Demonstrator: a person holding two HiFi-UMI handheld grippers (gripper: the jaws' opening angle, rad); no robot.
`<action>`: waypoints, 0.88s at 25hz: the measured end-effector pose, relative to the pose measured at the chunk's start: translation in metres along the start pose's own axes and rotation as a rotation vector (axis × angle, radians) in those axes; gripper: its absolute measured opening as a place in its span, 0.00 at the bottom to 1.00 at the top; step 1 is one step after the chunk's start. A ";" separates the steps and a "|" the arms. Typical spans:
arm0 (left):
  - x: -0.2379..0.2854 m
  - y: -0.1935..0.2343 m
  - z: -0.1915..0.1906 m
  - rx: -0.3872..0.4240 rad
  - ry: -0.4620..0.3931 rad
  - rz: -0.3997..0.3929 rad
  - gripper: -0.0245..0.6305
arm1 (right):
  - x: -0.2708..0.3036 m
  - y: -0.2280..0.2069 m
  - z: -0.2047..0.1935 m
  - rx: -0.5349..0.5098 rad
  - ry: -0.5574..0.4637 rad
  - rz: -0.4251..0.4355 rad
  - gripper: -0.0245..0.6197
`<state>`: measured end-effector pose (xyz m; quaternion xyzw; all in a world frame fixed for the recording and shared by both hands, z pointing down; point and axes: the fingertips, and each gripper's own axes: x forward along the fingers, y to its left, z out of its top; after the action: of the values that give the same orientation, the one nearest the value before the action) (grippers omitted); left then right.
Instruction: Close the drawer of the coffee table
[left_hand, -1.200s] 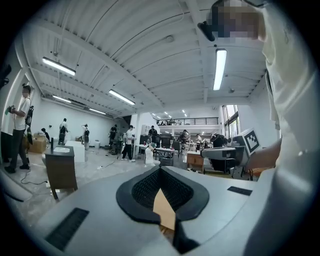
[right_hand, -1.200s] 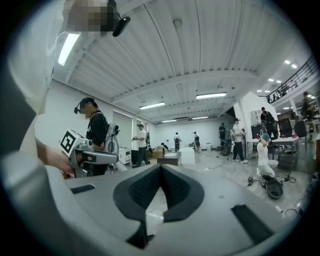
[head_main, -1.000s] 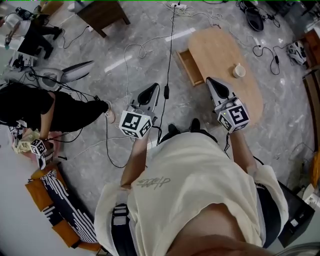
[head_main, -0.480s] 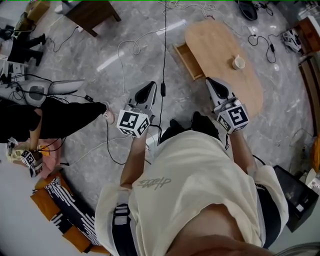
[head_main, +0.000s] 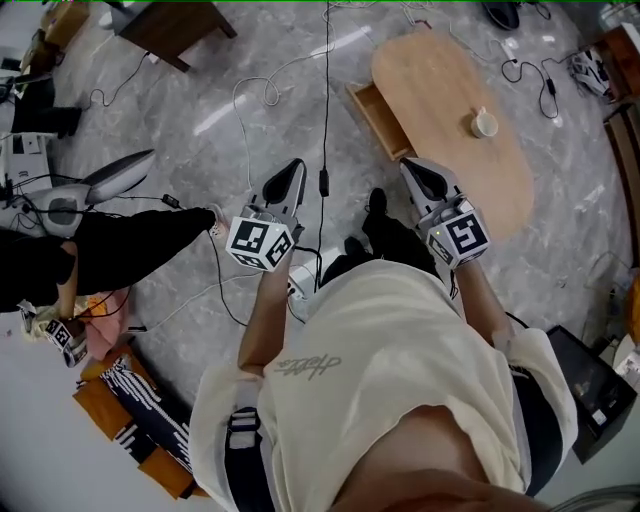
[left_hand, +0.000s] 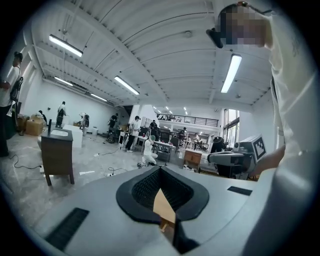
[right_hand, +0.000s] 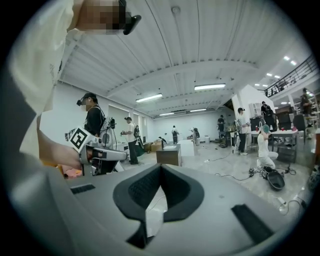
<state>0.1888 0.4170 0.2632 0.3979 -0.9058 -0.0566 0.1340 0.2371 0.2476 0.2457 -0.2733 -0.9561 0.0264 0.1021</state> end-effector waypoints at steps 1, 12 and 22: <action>0.011 0.003 0.001 -0.004 0.006 0.004 0.04 | 0.008 -0.010 -0.002 0.008 -0.003 0.010 0.03; 0.139 0.011 0.043 -0.002 -0.002 -0.011 0.04 | 0.082 -0.140 0.018 0.040 -0.045 0.070 0.03; 0.212 0.049 0.075 0.003 -0.006 -0.052 0.04 | 0.141 -0.180 0.027 0.093 -0.031 0.088 0.03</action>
<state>-0.0043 0.2939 0.2438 0.4215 -0.8956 -0.0600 0.1290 0.0216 0.1695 0.2643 -0.3096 -0.9424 0.0795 0.0984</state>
